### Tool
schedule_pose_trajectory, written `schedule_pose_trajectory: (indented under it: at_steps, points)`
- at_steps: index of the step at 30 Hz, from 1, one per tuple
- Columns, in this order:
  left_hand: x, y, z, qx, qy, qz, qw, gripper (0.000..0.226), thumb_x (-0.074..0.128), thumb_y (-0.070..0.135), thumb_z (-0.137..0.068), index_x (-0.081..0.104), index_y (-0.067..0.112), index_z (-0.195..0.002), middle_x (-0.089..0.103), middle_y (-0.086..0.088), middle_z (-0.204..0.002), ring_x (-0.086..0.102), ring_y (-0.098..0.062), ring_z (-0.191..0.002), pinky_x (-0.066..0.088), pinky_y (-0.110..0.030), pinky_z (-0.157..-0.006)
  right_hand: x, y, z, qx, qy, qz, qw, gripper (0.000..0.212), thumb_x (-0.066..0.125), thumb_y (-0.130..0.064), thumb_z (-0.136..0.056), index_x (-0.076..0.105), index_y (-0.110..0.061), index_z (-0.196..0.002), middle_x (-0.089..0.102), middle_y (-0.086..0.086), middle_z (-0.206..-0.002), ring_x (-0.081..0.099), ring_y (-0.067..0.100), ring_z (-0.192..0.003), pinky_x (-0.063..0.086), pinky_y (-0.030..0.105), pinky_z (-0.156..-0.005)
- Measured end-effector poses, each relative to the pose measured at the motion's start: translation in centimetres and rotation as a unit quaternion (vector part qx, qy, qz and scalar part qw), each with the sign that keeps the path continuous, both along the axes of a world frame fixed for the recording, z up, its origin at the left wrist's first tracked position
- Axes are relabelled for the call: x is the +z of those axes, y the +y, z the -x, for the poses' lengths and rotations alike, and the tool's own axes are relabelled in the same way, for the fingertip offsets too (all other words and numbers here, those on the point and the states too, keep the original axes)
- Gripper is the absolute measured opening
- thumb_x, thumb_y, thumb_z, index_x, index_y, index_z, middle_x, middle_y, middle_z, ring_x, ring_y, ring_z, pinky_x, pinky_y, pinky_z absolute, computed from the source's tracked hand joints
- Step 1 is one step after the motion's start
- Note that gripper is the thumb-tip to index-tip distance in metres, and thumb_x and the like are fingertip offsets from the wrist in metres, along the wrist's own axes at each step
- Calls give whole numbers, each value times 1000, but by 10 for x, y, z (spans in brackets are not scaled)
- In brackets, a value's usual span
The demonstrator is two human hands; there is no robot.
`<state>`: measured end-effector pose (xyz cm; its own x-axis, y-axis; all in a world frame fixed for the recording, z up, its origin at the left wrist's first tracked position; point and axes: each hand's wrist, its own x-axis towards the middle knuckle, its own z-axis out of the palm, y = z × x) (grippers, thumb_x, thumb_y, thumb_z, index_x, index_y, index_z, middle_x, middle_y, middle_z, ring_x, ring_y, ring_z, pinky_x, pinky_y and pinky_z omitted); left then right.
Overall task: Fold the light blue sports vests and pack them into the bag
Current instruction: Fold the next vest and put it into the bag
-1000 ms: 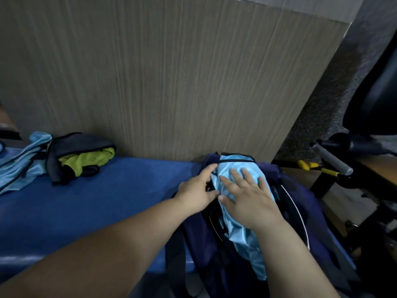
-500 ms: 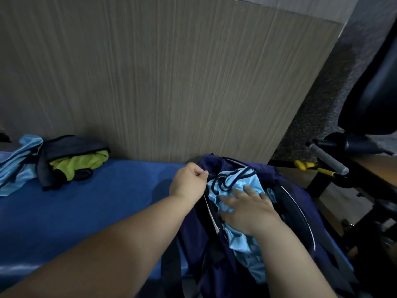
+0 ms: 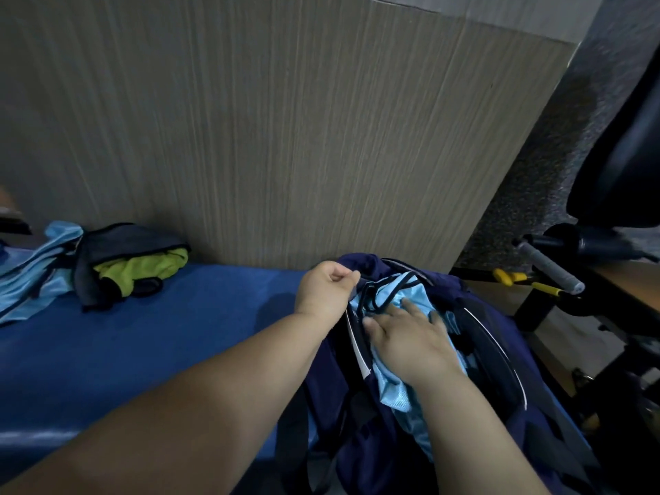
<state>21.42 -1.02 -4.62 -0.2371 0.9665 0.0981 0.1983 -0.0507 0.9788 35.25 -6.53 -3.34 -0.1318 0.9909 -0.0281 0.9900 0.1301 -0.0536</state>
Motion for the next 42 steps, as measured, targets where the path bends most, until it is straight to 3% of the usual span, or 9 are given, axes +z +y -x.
schedule_pose_trajectory:
  at_steps: [3, 5, 9, 14, 17, 19, 31, 36, 42]
  points:
    - [3, 0, 15, -66, 57, 33, 996, 12, 67, 37, -88, 68, 25, -88, 68, 11, -86, 63, -9, -88, 48, -23, -79, 10, -1, -2, -31, 30, -113, 993, 34, 39, -48, -99, 65, -34, -115, 65, -7, -122, 52, 18, -123, 31, 42, -110]
    - [8, -8, 29, -81, 123, 27, 989, 21, 60, 40, -93, 69, 22, -98, 65, 11, -88, 60, -8, -89, 45, -23, -79, 19, -3, 2, -50, 64, -187, 979, 28, 48, -44, -96, 68, -32, -112, 69, -2, -114, 59, 23, -112, 40, 38, -97]
    - [-3, -31, 75, -56, 259, 40, 963, 33, 45, 52, -96, 62, 30, -114, 64, 8, -112, 56, -17, -115, 44, -35, -97, 24, -7, 34, 39, 164, -227, 959, 64, 30, -62, -91, 60, -24, -131, 60, 2, -135, 47, 28, -131, 38, 46, -107]
    - [-23, -74, 153, 3, 420, 110, 901, 46, 31, 56, -98, 45, 38, -137, 44, 12, -145, 27, -12, -141, 20, -43, -109, 5, -16, 114, 188, 182, -48, 964, 110, -7, -90, -70, 36, -30, -150, 28, -2, -160, 13, 19, -151, 16, 41, -122]
    - [-31, -94, 211, 35, 425, 167, 889, 51, 26, 61, -98, 38, 40, -143, 33, 16, -153, 14, -12, -147, 9, -50, -114, -14, -16, 174, 224, 177, 45, 957, 63, 21, -62, -98, 29, -31, -153, 19, -5, -163, 5, 15, -152, 13, 42, -122]
    - [-31, -106, 249, 67, 427, 195, 880, 53, 24, 62, -97, 35, 39, -144, 28, 18, -155, 10, -14, -148, 6, -55, -115, -25, -15, 215, 248, 157, 80, 953, 54, 27, -50, -104, 26, -31, -154, 17, -6, -164, 4, 13, -152, 15, 45, -121]
    - [-35, -149, 410, 212, 343, 289, 868, 61, 33, 57, -99, 16, 33, -152, -1, 9, -163, -7, -22, -149, 8, -57, -116, -39, 0, 414, 377, 47, 72, 922, 52, 39, -20, -101, 28, -23, -153, 1, -1, -165, 6, 24, -150, 20, 43, -119]
    - [-47, -155, 436, 230, 313, 274, 880, 62, 34, 53, -99, 10, 31, -153, 8, 9, -162, -5, -22, -149, 7, -57, -116, -36, 3, 476, 379, 114, 76, 915, 71, 38, -15, -102, -6, -27, -157, -2, -4, -165, 7, 20, -150, 14, 34, -119]
    - [-52, -160, 443, 252, 323, 195, 891, 62, 38, 47, -100, 10, 30, -153, 19, 7, -160, 2, -20, -149, 7, -53, -116, -42, 15, 518, 318, 91, 103, 938, 85, 48, -13, -97, -10, -38, -155, 39, 17, -146, 46, 31, -126, 42, 39, -95]
